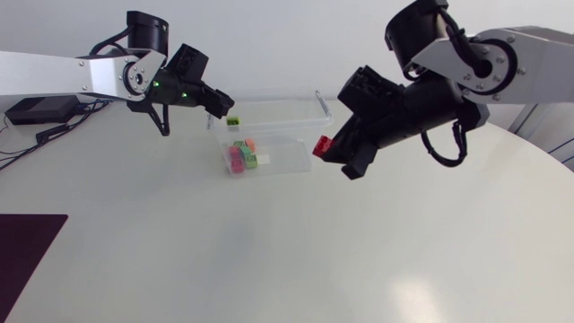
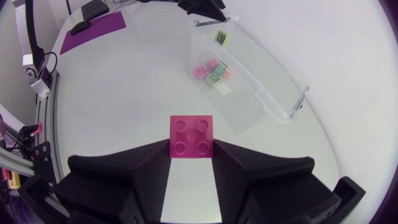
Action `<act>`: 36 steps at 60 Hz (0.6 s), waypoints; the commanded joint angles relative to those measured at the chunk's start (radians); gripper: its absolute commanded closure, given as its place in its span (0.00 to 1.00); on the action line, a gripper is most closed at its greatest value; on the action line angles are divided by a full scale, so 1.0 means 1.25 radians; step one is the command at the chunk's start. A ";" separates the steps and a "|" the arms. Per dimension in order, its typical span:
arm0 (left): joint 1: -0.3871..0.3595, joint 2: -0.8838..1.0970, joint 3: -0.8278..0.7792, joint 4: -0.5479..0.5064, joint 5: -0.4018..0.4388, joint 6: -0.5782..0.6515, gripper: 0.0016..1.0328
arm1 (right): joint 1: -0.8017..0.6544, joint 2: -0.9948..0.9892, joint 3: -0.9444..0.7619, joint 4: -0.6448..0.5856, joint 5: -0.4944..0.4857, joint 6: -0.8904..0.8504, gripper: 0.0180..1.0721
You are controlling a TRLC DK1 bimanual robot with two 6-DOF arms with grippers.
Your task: Place the duplo bricks in the container
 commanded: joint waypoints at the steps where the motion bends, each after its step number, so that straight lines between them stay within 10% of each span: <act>1: -0.016 -0.011 0.019 0.013 -0.014 -0.036 0.03 | -0.004 0.042 0.054 0.026 0.009 0.038 0.71; 19: -0.015 -0.189 0.013 -0.154 -0.022 -0.064 0.04 | -0.033 0.152 0.217 0.133 0.021 0.131 0.70; 36: -0.033 -0.406 -0.166 -0.219 -0.179 -0.072 0.04 | -0.032 0.275 0.293 0.248 0.086 0.157 0.68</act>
